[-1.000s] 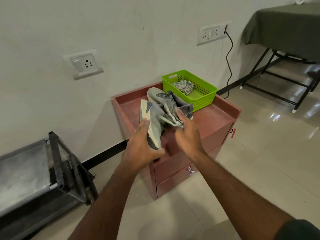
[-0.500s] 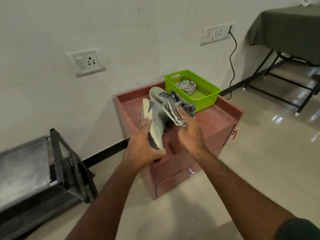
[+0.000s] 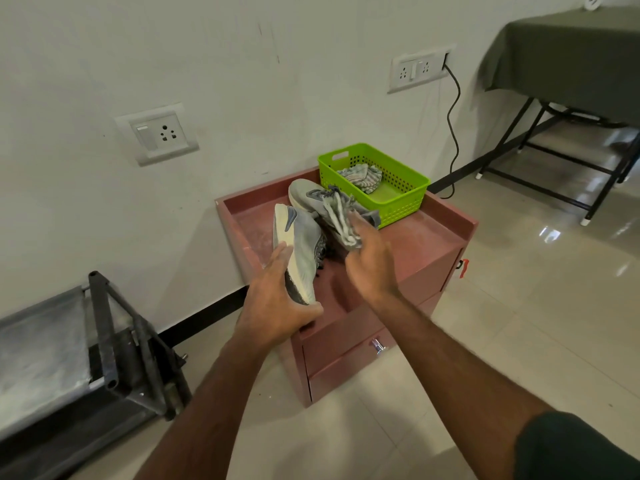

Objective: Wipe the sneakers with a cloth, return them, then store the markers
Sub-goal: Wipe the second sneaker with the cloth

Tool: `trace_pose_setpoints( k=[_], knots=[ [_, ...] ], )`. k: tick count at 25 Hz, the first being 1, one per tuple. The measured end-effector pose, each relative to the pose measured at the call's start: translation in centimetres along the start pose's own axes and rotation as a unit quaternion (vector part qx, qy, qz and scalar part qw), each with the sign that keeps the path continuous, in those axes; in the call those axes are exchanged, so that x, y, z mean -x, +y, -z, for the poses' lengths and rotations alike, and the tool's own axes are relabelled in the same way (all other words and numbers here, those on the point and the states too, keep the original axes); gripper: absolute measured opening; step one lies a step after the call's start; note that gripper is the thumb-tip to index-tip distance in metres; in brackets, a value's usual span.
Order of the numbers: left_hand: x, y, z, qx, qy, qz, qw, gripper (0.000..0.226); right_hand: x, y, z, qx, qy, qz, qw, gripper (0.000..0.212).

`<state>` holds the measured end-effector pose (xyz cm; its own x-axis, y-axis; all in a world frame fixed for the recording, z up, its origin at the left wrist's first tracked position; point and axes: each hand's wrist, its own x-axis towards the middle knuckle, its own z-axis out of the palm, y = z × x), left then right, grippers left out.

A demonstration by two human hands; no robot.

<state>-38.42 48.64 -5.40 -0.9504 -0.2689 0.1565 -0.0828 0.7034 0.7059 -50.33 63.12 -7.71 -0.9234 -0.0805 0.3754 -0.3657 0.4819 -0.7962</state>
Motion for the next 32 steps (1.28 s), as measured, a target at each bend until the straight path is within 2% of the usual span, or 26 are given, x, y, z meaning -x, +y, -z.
trace_pose_setpoints(
  k=[2, 3, 4, 6, 8, 10, 11, 13, 14, 16, 17, 18, 20, 22, 24, 25, 26, 28, 29, 31, 32],
  knots=[
    [-0.1, 0.2, -0.2, 0.003, 0.002, 0.004, 1.0, 0.112, 0.9, 0.3, -1.2, 0.03, -0.134, 0.058, 0.989, 0.067],
    [-0.1, 0.3, -0.3, 0.006, 0.005, 0.004, 1.0, 0.112, 1.2, 0.3, -1.4, 0.082, -0.199, 0.059, 0.975, 0.064],
    [0.0, 0.3, -0.4, 0.01, 0.008, 0.006, 1.0, 0.112, 1.3, 0.5, -1.3, 0.128, -0.227, 0.044, 0.964, 0.06],
    [0.1, 0.4, -0.4, 0.03, 0.017, 0.011, 0.999, 0.109, 0.7, 0.3, -0.6, 0.141, -0.196, -0.017, 0.97, 0.052],
    [-0.1, 0.3, -0.3, 0.051, 0.037, 0.032, 0.998, 0.106, 0.2, -0.2, 0.3, 0.098, -0.116, -0.074, 0.986, 0.042],
    [-0.4, 0.2, 0.4, 0.089, 0.058, 0.061, 0.992, 0.092, 0.1, -0.2, 0.5, 0.03, -0.079, -0.133, 0.988, 0.026],
    [-0.5, 0.2, 0.9, 0.122, 0.072, 0.077, 0.987, 0.077, 0.1, -0.5, 0.4, -0.02, -0.085, -0.162, 0.983, 0.019],
    [-0.9, 0.1, 2.1, 0.238, 0.094, 0.107, 0.961, 0.05, 0.7, -1.5, 0.0, -0.137, -0.092, -0.215, 0.962, 0.02],
    [-0.9, 0.1, 2.9, 0.315, 0.096, 0.132, 0.935, 0.041, 0.9, -2.1, -0.2, -0.191, -0.091, -0.238, 0.948, 0.025],
    [-0.8, -0.5, 4.1, 0.383, 0.082, 0.173, 0.904, 0.033, 1.4, -3.1, -0.6, -0.268, -0.108, -0.261, 0.921, 0.035],
    [-0.6, -0.9, 4.6, 0.352, 0.08, 0.175, 0.916, 0.028, 1.6, -3.5, -0.9, -0.294, -0.123, -0.267, 0.909, 0.038],
    [-0.5, -1.5, 4.8, 0.276, 0.085, 0.166, 0.943, 0.029, 1.9, -3.8, -1.2, -0.31, -0.139, -0.277, 0.899, 0.042],
    [0.0, -2.1, 4.9, 0.097, 0.117, 0.121, 0.981, 0.043, 2.4, -3.9, -1.9, -0.317, -0.177, -0.276, 0.89, 0.053],
    [0.4, -2.0, 4.3, 0.027, 0.13, 0.076, 0.988, 0.05, 2.5, -3.8, -2.2, -0.306, -0.175, -0.297, 0.888, 0.049],
    [0.7, -1.8, 3.7, -0.013, 0.11, 0.053, 0.992, 0.069, 2.0, -3.1, -2.3, -0.335, -0.125, -0.325, 0.875, 0.039],
    [0.8, -1.7, 3.5, -0.015, 0.1, 0.056, 0.993, 0.077, 1.7, -2.7, -2.1, -0.335, -0.087, -0.313, 0.885, 0.04],
    [0.8, -1.9, 3.3, -0.014, 0.097, 0.06, 0.993, 0.082, 1.3, -2.5, -1.8, -0.306, -0.04, -0.27, 0.912, 0.045],
    [0.5, -2.4, 3.2, -0.025, 0.1, 0.05, 0.993, 0.088, 0.6, -2.7, -1.1, -0.188, 0.033, -0.124, 0.974, 0.065],
    [0.5, -2.5, 3.0, -0.038, 0.096, 0.034, 0.994, 0.089, 0.4, -3.2, -1.0, -0.131, 0.041, -0.043, 0.99, 0.075],
    [0.5, -2.6, 2.7, -0.059, 0.094, 0.004, 0.994, 0.087, 0.2, -3.8, -1.8, -0.07, -0.023, 0.072, 0.995, 0.08],
    [0.4, -2.6, 2.5, -0.064, 0.097, -0.005, 0.993, 0.084, 0.7, -4.2, -2.3, -0.053, -0.096, 0.101, 0.989, 0.076]
  ],
)
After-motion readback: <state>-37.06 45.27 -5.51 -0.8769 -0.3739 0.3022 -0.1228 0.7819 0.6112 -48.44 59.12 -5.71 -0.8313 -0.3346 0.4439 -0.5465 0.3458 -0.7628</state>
